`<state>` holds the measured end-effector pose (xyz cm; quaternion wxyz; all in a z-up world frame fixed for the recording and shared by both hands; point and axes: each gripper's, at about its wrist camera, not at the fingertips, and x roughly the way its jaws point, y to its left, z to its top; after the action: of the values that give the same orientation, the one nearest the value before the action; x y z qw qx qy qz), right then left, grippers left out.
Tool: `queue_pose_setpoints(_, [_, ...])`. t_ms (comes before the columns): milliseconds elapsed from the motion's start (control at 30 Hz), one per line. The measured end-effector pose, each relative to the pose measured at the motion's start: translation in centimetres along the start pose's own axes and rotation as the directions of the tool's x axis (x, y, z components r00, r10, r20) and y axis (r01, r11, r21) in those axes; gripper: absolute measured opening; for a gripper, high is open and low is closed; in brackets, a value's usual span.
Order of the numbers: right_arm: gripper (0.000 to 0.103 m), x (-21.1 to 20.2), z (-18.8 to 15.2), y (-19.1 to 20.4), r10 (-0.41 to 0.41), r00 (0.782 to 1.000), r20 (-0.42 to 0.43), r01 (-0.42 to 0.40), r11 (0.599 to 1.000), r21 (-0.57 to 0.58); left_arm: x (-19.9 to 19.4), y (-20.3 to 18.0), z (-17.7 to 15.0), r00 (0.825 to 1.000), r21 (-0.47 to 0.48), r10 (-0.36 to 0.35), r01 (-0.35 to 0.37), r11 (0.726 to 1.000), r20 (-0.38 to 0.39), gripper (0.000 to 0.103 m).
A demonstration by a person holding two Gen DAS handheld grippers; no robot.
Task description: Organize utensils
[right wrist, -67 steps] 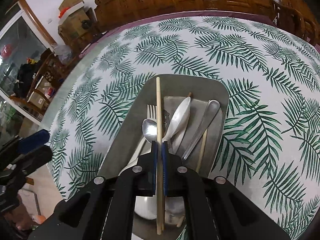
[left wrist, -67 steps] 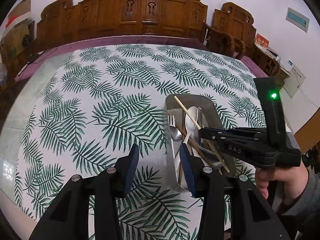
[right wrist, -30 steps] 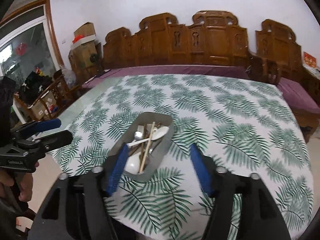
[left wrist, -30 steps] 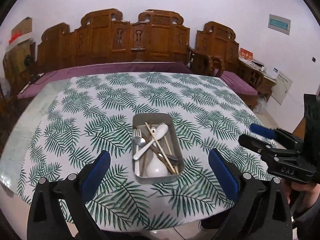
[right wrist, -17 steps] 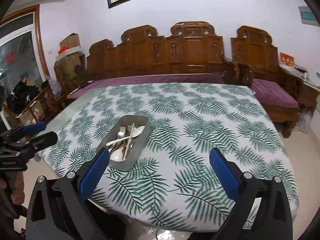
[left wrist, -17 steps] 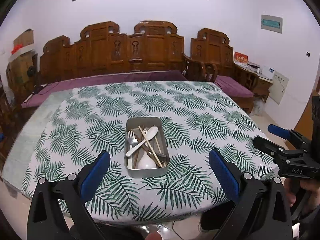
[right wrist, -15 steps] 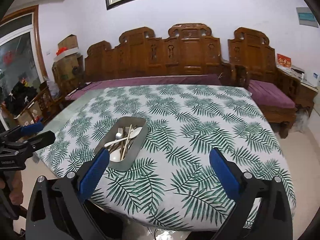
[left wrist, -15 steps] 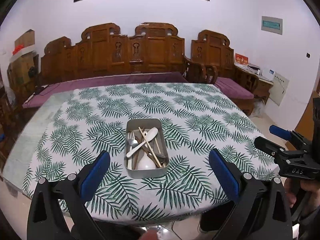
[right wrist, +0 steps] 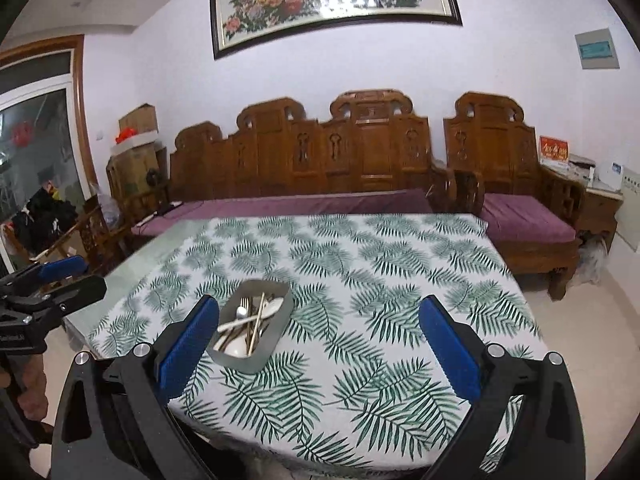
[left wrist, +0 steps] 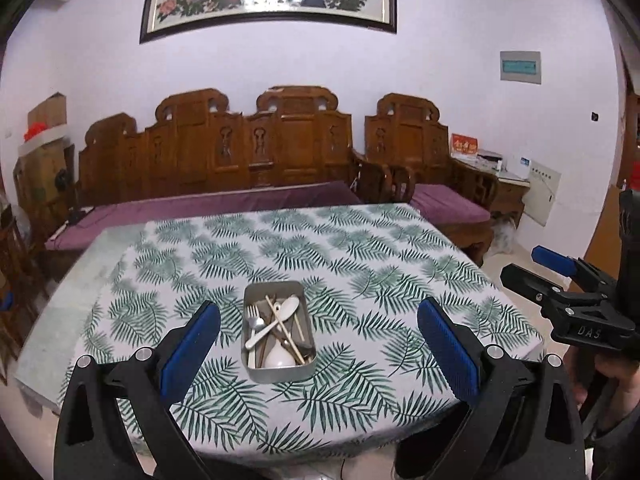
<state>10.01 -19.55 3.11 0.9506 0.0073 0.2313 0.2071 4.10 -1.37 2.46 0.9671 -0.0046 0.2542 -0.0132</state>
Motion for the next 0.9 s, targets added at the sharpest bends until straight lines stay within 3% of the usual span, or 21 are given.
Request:
queue_pose_setpoints(433, [0.101, -4.0, 1.9, 2.0, 0.031, 0.995, 0.09, -0.028, 0.999, -0.037, -3.3, -0.9, 1.2, 0.997, 0.005, -0.009, 0.009, 1.0, 0.075, 0.095])
queue_pose_setpoints(900, [0.101, -4.6, 2.0, 2.3, 0.039, 0.995, 0.095, -0.035, 0.999, -0.035, -3.8, -1.0, 1.2, 0.996, 0.004, -0.001, 0.0, 1.0, 0.092, 0.095])
